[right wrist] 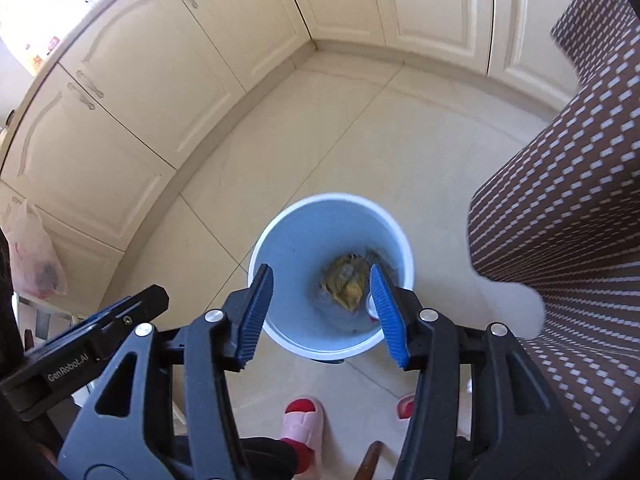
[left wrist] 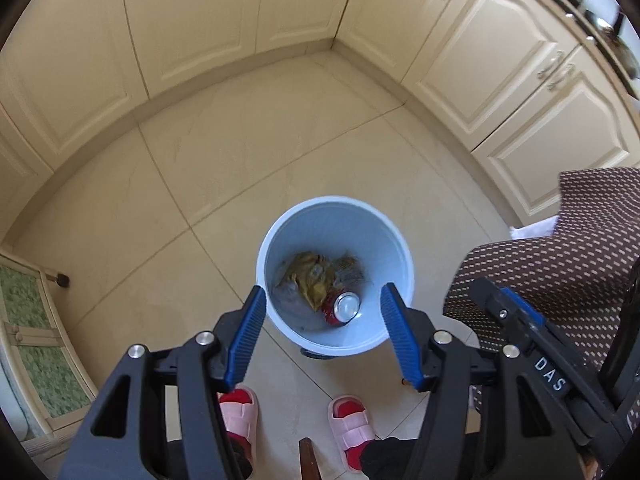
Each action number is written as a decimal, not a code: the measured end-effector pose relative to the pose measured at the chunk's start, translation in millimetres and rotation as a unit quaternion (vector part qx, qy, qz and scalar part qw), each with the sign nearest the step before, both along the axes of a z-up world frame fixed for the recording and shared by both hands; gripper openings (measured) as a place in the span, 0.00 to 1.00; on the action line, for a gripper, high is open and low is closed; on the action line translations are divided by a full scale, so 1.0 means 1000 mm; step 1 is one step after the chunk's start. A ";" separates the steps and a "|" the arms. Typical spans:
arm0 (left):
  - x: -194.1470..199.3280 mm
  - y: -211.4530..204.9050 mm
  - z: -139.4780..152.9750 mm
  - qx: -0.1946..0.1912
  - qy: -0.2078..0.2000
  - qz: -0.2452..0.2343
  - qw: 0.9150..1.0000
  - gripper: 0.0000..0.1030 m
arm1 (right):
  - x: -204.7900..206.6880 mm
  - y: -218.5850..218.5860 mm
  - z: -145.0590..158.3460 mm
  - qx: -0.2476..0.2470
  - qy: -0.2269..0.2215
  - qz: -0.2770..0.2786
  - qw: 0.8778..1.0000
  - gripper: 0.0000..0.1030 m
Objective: Collect trash
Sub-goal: 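Raise both tools from the bin back toward the table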
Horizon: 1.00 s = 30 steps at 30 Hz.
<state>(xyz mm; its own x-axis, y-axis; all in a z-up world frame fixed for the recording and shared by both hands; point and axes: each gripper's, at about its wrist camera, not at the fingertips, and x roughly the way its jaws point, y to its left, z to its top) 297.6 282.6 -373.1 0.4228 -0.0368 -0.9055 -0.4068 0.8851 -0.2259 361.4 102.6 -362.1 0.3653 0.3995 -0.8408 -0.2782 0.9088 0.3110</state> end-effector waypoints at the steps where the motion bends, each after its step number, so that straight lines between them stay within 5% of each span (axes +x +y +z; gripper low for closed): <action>1: -0.006 -0.004 0.011 0.003 -0.010 0.000 1.000 0.57 | -0.005 -0.005 0.009 0.000 -0.010 0.000 1.000 0.50; 11: -0.057 -0.056 0.101 0.034 -0.087 -0.027 0.995 0.65 | -0.065 -0.048 0.105 0.016 -0.121 -0.008 0.992 0.54; 20: -0.105 -0.109 0.183 0.061 -0.165 -0.060 0.983 0.70 | -0.128 -0.100 0.187 0.025 -0.221 -0.037 0.974 0.59; 30: -0.140 -0.151 0.236 0.081 -0.218 -0.102 0.967 0.77 | -0.175 -0.153 0.233 0.030 -0.267 -0.071 0.961 0.62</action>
